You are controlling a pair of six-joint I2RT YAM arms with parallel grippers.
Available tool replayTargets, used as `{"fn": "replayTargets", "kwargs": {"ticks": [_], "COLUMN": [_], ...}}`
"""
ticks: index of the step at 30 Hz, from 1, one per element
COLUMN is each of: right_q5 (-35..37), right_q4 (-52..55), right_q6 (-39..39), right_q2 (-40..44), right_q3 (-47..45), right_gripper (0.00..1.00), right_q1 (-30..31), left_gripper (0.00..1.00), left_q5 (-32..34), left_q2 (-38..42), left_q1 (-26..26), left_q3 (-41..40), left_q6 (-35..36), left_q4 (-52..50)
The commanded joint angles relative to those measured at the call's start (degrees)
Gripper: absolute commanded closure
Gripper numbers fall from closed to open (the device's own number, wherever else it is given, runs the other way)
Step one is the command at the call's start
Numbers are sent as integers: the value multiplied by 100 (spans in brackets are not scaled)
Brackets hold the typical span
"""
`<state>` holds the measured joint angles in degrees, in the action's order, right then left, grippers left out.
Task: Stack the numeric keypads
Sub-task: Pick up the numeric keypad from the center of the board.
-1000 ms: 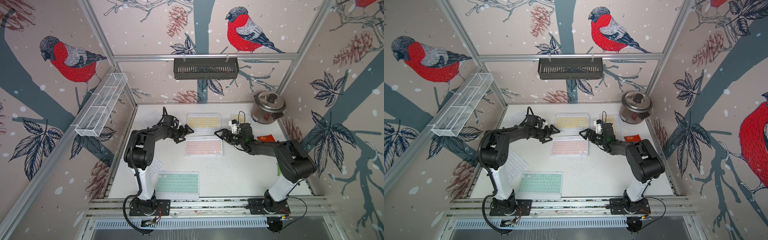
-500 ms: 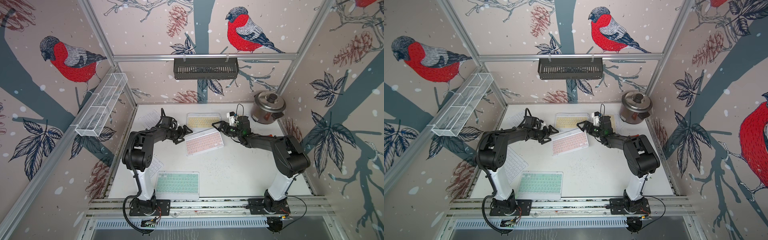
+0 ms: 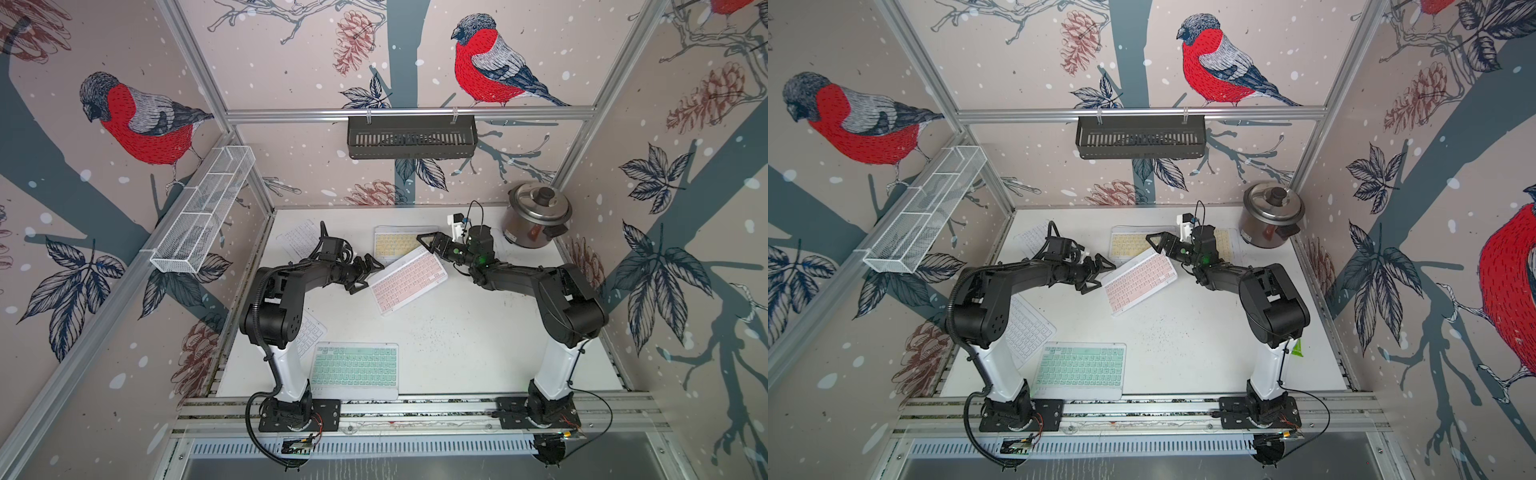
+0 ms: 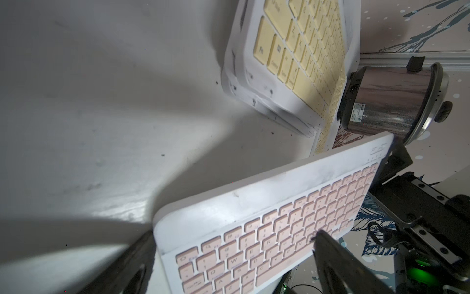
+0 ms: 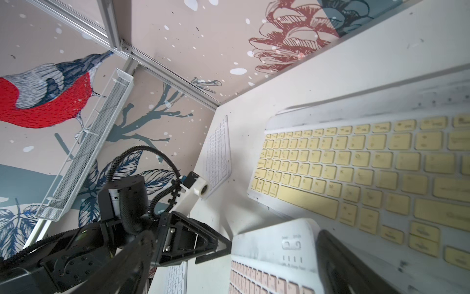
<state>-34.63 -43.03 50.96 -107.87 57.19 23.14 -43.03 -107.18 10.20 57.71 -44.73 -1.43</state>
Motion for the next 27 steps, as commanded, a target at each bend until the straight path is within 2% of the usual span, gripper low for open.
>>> {"fn": "replayTargets", "kwargs": {"ticks": [1,7,11,17,27], "right_q5": [-1059,-893,-936,-589,-138], "right_q4": [-18,-554,-1662,-2275,-2500], "right_q6": [848,1577,2685,3564,4332], "right_q2": [-76,-170,-306,-272,-179], "right_q3": [-100,-233,-452,-674,-1103], "right_gripper": [0,0,0,0,0], "right_q1": [202,260,258,260,239], "left_gripper": [4,4,4,4,4], "left_q5": [-286,-259,-233,-197,-184], "left_q2": [-24,73,117,144,153], "left_q1": [78,86,92,96,88], "left_q3": [-184,-255,-321,-392,-514], "left_q6": [-235,-299,-326,-326,-352], "left_q4": [-109,-41,-11,11,97]}}
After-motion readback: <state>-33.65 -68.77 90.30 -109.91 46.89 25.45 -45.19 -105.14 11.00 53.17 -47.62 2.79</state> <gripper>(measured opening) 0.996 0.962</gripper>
